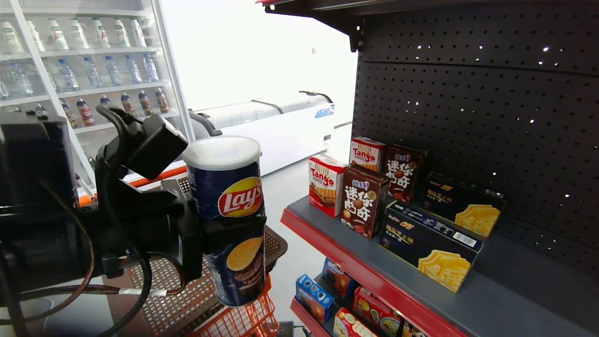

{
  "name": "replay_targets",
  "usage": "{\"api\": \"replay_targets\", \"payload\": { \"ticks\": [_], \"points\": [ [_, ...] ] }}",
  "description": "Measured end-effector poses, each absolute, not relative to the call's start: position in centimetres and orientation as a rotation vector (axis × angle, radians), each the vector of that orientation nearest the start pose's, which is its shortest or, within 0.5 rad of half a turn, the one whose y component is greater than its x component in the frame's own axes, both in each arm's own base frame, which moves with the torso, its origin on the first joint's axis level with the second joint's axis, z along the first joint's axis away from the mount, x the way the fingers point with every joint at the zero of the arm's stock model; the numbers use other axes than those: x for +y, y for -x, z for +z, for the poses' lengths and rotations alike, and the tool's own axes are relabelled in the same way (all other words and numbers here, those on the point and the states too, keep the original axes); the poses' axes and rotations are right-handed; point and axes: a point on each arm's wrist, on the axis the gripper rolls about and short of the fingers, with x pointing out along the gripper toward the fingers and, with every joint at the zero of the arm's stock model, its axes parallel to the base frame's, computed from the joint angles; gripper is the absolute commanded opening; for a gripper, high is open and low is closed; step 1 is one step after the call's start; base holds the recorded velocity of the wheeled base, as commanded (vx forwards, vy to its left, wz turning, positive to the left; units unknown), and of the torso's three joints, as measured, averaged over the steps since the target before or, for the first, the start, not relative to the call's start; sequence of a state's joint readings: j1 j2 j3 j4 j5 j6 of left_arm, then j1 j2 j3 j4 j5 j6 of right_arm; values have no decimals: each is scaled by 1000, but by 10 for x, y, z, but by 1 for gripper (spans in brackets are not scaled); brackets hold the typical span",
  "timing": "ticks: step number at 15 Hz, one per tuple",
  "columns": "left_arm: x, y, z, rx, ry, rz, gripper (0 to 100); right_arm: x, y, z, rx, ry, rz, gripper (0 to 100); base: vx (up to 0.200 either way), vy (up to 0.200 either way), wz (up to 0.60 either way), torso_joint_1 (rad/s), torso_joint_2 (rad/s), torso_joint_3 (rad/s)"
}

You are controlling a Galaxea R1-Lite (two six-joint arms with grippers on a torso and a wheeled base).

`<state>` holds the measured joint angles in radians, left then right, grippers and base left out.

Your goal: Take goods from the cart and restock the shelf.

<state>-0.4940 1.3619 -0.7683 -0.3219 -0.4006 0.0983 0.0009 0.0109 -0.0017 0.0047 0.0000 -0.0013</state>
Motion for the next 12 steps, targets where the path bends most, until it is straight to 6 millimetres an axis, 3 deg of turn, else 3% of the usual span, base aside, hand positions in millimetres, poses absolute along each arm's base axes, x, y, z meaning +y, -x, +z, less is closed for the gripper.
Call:
{"api": "replay_targets", "payload": {
  "ticks": [9, 12],
  "points": [
    [-113, -192, 232, 233, -100, -924, 0, 0, 22, 76, 13, 1, 1, 100, 0, 0, 0, 0, 0, 0],
    [-114, -191, 233, 230, -100, -928, 0, 0, 22, 76, 14, 1, 1, 100, 0, 0, -600, 4, 9, 2]
  ]
}}
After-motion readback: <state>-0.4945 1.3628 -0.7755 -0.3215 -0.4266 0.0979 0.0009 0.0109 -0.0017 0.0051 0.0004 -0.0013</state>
